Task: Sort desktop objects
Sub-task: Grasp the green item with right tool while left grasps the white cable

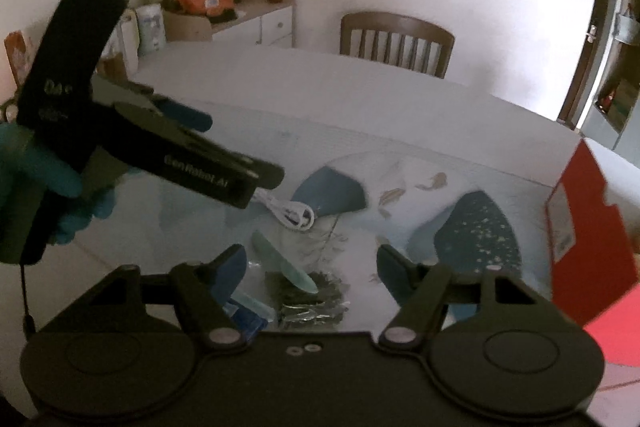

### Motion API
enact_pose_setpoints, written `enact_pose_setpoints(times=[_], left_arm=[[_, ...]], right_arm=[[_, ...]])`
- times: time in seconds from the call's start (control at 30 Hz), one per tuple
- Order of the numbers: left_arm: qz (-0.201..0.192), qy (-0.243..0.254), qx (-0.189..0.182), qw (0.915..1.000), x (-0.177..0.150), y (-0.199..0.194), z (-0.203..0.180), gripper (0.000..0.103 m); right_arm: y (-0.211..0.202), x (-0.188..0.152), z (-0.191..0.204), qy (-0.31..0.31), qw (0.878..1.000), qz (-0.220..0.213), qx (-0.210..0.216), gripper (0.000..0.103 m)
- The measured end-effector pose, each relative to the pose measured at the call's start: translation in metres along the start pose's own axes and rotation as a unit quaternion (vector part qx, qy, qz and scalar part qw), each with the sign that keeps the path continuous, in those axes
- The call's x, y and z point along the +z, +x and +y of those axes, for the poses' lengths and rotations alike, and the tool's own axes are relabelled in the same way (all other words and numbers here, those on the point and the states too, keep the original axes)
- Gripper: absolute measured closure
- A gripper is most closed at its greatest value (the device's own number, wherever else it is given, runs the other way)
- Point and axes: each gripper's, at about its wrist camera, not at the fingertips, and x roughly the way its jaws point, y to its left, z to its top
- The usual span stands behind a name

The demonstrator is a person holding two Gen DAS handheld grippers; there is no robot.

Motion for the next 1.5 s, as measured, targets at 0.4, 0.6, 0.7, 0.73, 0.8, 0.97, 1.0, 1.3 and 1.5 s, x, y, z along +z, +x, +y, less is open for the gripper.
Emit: enact_pose_setpoints(times=[0.4,0.6,0.7,0.73,0.8,0.97,1.0,1.3,1.5], left_arm=[[0.004,-0.008,-0.025,0.9996,0.002,0.023,0.014,0.001],[0.01,-0.011,-0.038,0.9991,0.0,0.033,0.017,0.001],[0.006,-0.01,-0.047,0.9989,-0.001,0.034,0.018,0.001],[0.003,-0.01,-0.051,0.9986,-0.002,0.034,0.019,0.001],[-0.003,-0.007,-0.057,0.9983,-0.004,0.032,0.022,0.001],[-0.019,0.001,-0.076,0.9969,-0.007,0.026,0.028,0.001],[-0.021,0.009,-0.081,0.9965,-0.008,0.026,0.028,0.001],[-0.007,0.121,-0.12,0.9853,-0.018,0.036,-0.006,0.018],[0.004,0.121,-0.116,0.9857,-0.024,0.044,-0.007,0.039]], right_arm=[[0.047,0.005,0.015,-0.029,0.998,0.035,0.033,0.055],[0.057,0.004,0.018,-0.039,0.997,0.047,0.045,0.068],[0.061,0.003,0.023,-0.061,0.996,0.052,0.04,0.081],[0.061,0.003,0.023,-0.059,0.996,0.053,0.044,0.084],[0.061,0.005,0.019,-0.049,0.996,0.052,0.044,0.091],[0.06,0.007,0.006,-0.036,0.997,0.054,0.036,0.094],[0.06,0.007,0.003,-0.033,0.997,0.055,0.033,0.094],[0.06,0.009,-0.037,0.036,0.998,0.055,0.012,0.094],[0.058,0.009,-0.043,0.047,0.997,0.052,0.007,0.094]])
